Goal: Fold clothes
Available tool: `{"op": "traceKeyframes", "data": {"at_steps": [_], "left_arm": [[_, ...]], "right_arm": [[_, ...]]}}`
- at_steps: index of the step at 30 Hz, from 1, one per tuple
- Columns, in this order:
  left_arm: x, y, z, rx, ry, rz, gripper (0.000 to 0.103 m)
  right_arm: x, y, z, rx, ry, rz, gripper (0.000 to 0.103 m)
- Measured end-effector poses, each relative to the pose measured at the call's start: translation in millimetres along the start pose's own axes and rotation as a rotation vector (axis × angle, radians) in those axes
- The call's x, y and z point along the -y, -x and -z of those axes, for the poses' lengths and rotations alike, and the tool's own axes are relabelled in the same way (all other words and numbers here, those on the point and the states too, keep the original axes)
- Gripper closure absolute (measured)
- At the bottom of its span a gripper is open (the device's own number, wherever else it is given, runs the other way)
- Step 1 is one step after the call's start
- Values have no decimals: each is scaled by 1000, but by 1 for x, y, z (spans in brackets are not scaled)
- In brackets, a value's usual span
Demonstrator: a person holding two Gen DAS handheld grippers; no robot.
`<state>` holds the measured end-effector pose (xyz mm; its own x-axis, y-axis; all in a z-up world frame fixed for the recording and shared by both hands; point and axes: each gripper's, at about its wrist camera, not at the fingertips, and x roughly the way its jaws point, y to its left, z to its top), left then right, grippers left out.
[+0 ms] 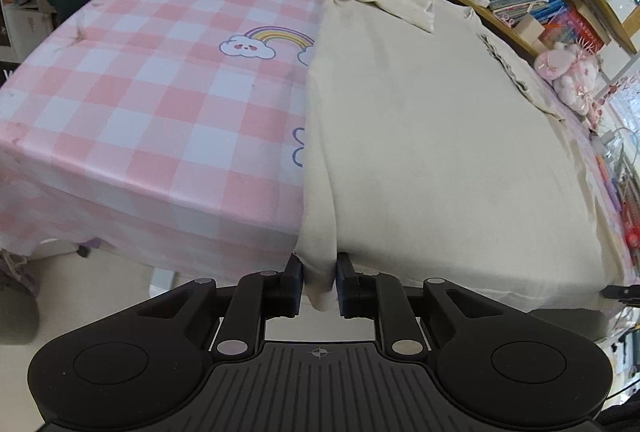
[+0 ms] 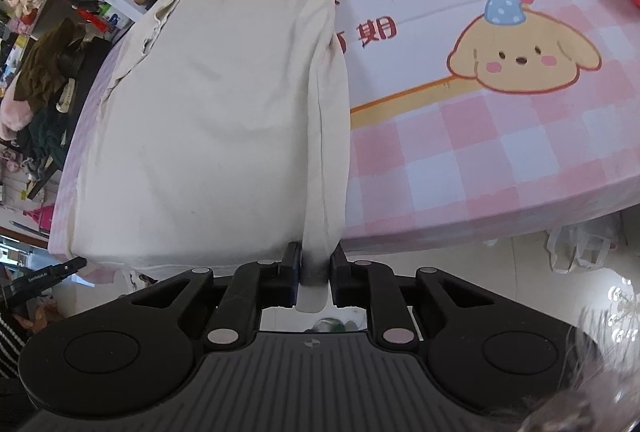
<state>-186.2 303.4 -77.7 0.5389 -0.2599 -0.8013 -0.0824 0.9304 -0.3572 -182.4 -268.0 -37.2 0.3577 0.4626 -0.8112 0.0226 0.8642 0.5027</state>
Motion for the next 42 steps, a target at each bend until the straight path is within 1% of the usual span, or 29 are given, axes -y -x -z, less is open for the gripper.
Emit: {"op": "traceKeyframes", "data": {"at_steps": [2, 5, 8, 11, 14, 18, 23, 26, 27, 29, 31, 34, 38, 40, 42], "left_arm": [[0, 3, 1, 14, 0, 16, 93], [-1, 11, 4, 36, 22, 36, 96], [-4, 14, 6, 22, 53, 39, 97], [0, 13, 10, -32, 23, 33, 97], [3, 14, 20, -81, 12, 34, 97], [3, 21, 42, -135, 34, 40, 97], [8, 25, 80, -230, 64, 34, 97], [15, 26, 94, -259, 83, 32, 97], [17, 29, 93, -248, 92, 43, 97], [24, 40, 84, -181, 120, 89, 97], [31, 52, 72, -101, 159, 145, 97], [45, 64, 39, 94, 262, 284, 97], [60, 71, -9, 361, 371, 456, 97], [63, 66, -34, 467, 451, 507, 97], [67, 54, -59, 520, 505, 517, 97]], "right_arm": [[-1, 1, 1, 2, 18, -2, 94], [1, 9, 4, 5, 41, 9, 95], [4, 17, 7, 8, 64, 19, 96], [6, 25, 9, 8, 86, 29, 96], [12, 32, 14, -19, 101, 35, 96], [25, 42, 28, -61, 97, 33, 96], [48, 48, 53, -142, 77, 34, 96], [59, 48, 66, -185, 66, 22, 96], [60, 49, 67, -191, 63, 8, 96], [60, 55, 66, -185, 54, -41, 96], [58, 66, 54, -133, 29, -139, 96], [54, 87, 23, 14, -28, -290, 96], [54, 104, -27, 243, -128, -428, 96], [57, 104, -52, 344, -202, -472, 96], [59, 101, -76, 413, -262, -498, 96]]}}
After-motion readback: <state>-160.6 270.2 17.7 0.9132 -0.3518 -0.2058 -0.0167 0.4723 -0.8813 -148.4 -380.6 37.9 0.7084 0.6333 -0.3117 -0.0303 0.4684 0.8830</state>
